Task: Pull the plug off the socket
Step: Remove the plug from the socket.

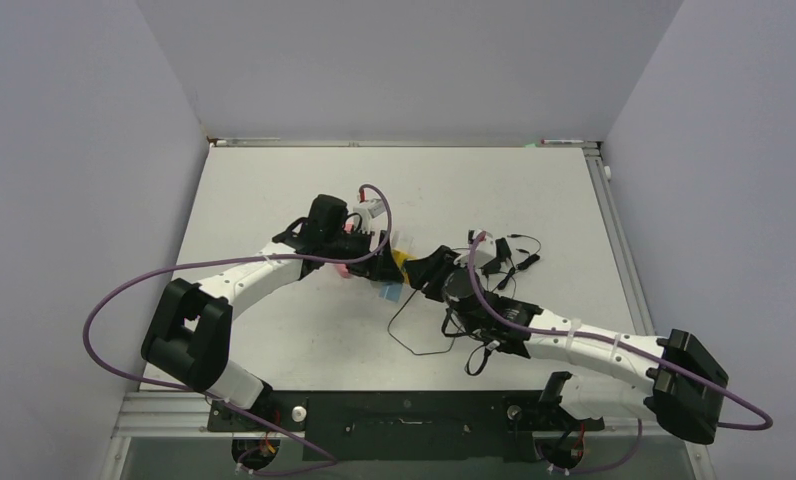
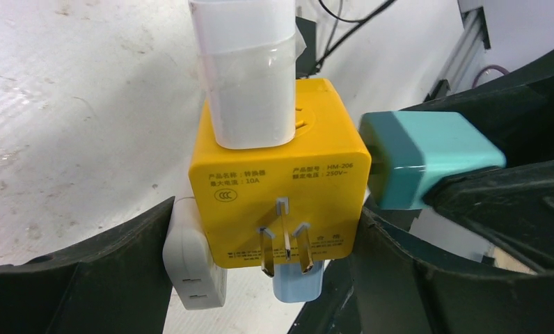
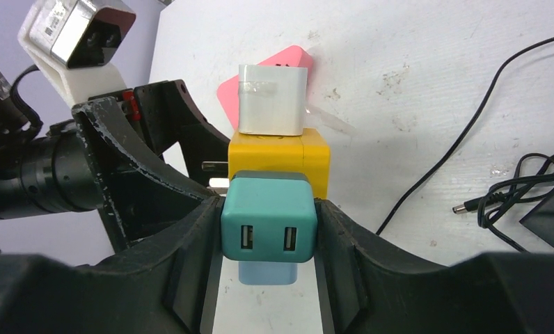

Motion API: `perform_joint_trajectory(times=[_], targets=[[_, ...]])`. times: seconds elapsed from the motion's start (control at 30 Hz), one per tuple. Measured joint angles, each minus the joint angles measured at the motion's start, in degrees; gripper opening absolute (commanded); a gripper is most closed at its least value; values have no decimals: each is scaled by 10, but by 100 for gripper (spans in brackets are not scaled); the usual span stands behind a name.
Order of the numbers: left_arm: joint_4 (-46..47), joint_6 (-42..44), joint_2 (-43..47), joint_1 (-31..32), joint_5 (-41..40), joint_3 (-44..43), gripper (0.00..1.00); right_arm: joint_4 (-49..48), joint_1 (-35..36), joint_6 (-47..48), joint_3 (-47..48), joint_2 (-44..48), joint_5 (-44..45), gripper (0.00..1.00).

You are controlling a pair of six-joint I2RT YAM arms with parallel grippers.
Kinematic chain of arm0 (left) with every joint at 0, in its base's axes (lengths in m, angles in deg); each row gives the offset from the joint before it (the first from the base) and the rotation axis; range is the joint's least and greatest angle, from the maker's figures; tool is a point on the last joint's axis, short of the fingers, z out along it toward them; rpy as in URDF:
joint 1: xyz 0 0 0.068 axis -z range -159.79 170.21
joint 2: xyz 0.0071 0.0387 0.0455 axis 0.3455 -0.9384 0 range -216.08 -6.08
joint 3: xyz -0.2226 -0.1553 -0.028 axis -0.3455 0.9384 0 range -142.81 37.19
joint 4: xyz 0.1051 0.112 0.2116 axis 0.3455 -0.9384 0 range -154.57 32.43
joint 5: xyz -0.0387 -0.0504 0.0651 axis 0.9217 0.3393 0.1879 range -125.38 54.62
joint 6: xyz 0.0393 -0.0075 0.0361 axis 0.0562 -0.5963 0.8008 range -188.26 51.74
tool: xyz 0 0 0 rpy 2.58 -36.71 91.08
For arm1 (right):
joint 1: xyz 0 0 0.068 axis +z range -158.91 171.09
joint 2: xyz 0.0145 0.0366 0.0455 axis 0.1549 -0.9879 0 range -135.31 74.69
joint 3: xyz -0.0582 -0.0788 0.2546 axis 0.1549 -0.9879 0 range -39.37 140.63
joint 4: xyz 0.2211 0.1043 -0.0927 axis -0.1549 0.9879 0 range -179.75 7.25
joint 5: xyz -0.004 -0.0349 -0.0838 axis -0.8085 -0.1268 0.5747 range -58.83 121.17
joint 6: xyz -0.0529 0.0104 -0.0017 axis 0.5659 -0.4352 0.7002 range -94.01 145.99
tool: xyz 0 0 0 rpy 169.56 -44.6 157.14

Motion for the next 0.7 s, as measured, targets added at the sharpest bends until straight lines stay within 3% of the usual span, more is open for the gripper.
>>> perform_joint_trajectory(times=[0.3, 0.7], targets=[[3, -1, -2, -14, -39, 0, 0, -60, -116, 9, -39, 38, -117, 5], [3, -1, -3, -18, -42, 0, 0, -71, -122, 26, -39, 38, -171, 5]])
